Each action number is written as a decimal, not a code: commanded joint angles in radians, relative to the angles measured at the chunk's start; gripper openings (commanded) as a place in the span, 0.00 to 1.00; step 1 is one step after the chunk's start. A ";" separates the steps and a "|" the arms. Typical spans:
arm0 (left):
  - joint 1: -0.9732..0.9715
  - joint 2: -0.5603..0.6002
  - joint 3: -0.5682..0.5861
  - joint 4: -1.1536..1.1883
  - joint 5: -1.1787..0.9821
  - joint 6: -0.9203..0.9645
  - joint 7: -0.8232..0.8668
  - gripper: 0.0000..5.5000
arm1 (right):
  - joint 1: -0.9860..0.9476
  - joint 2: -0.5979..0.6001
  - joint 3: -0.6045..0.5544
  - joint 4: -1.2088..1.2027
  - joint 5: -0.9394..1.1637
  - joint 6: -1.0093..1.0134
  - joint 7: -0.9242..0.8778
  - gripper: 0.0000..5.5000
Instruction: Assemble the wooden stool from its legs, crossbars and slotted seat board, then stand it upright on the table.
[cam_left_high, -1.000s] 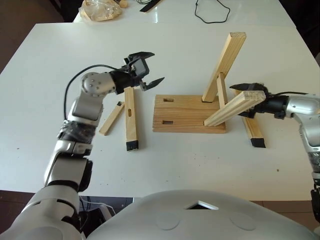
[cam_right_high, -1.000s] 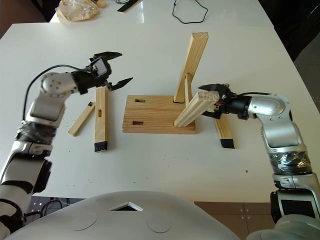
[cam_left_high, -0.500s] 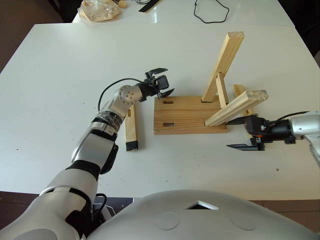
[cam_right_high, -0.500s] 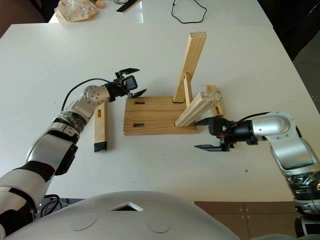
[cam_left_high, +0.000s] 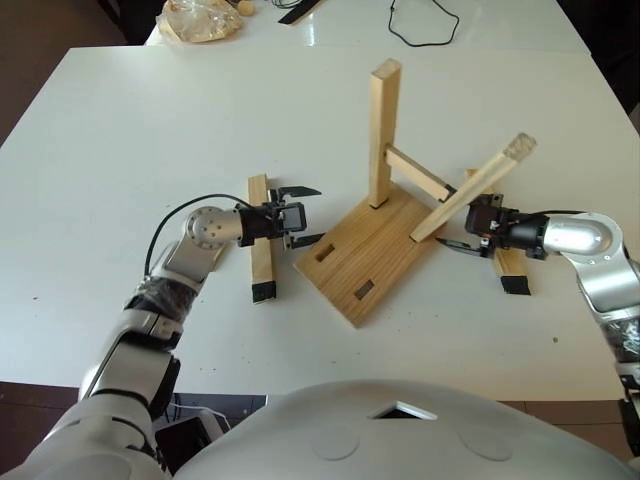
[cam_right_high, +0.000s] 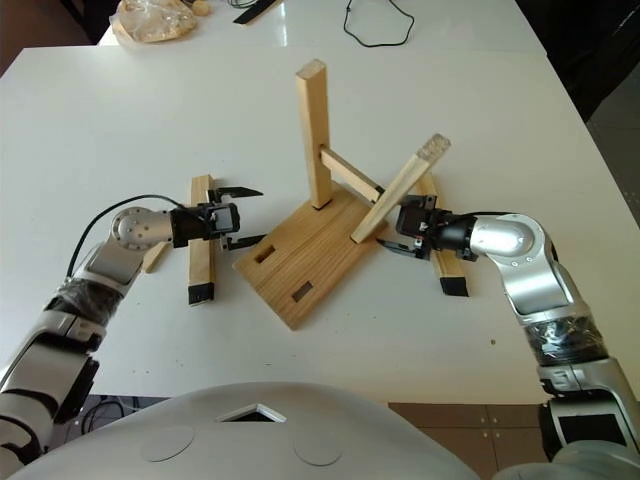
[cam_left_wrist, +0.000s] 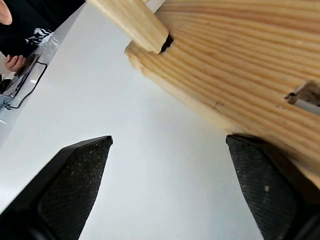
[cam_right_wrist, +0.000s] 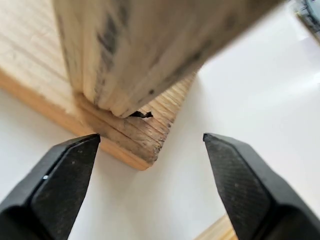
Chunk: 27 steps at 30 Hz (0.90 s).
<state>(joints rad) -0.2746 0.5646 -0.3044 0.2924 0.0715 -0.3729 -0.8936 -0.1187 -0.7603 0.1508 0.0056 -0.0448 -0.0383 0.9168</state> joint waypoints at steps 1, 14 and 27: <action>0.071 0.020 0.040 -0.121 -0.004 0.097 0.038 0.77 | -0.075 0.057 0.004 0.058 -0.026 0.005 -0.068 0.69; 0.125 0.034 0.116 -0.269 -0.020 0.233 0.106 0.77 | -0.188 0.098 -0.032 0.175 -0.057 0.014 -0.164 0.69; 0.198 0.075 0.125 -0.354 -0.012 0.245 0.089 0.77 | 0.123 -0.106 -0.056 -0.243 0.147 0.188 0.137 0.69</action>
<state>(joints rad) -0.0512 0.6567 -0.1400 -0.0703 0.0301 -0.1160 -0.8017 -0.0062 -0.8733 0.0763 -0.1916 0.0823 0.1038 1.0495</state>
